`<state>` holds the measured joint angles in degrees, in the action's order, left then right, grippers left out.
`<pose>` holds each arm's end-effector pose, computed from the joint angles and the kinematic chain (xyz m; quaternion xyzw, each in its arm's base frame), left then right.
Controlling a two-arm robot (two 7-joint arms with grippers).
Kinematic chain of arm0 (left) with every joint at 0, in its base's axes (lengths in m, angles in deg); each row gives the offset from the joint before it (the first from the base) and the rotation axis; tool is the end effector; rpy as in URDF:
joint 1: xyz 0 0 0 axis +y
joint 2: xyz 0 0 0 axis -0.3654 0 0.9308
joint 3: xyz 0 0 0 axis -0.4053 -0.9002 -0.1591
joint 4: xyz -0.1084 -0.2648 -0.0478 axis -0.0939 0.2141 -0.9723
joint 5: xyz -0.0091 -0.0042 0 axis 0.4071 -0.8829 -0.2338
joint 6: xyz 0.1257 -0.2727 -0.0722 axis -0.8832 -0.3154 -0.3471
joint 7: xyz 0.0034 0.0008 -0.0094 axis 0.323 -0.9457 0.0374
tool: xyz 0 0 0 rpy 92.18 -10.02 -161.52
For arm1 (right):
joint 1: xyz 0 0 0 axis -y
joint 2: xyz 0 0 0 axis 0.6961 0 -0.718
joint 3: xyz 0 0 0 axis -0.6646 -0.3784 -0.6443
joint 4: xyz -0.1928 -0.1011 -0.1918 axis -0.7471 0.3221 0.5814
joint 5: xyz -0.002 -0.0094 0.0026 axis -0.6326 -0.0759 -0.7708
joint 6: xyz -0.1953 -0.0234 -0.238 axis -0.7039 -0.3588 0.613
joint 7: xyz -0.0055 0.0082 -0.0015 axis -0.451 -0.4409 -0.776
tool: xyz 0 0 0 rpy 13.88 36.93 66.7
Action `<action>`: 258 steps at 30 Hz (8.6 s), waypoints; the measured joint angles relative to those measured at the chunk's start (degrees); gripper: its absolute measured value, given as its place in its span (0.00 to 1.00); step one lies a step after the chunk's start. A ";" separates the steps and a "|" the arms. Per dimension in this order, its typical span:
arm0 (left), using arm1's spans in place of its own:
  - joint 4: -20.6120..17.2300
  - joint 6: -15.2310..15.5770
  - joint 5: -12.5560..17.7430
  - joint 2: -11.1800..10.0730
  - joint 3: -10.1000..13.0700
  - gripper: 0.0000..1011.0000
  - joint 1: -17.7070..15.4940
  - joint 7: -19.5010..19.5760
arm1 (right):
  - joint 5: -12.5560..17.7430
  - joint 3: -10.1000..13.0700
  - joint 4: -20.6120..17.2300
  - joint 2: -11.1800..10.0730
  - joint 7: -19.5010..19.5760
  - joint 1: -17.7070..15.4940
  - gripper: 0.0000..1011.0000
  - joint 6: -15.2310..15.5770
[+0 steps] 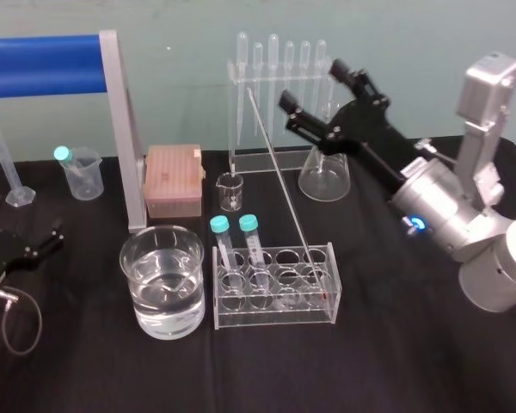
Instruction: Hold the thermometer with one hand and immerse one end into the beaker, then reinsert it into the test tube rack.
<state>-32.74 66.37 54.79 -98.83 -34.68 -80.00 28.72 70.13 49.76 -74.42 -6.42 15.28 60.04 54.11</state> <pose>0.3581 0.0826 -0.3023 0.1414 -0.1325 0.5800 0.7912 0.3727 -0.0369 -0.2135 0.1136 -0.1247 -0.4530 0.8754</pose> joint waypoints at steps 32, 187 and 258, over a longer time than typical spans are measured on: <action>0.00 0.00 0.00 0.00 0.00 1.00 0.00 0.00 | 0.94 -1.33 4.44 7.43 2.20 3.65 0.99 21.75; 0.00 0.00 0.00 0.00 0.00 1.00 0.00 0.00 | 15.64 -10.94 18.29 17.25 -32.20 19.27 0.05 3.47; 0.00 0.00 0.00 0.00 0.00 1.00 0.00 0.00 | 13.59 -13.72 38.66 22.43 -39.36 22.87 0.05 -1.90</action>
<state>-32.74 66.37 54.79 -98.84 -34.68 -80.00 28.72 83.71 36.04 -35.75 16.02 -24.08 82.91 52.22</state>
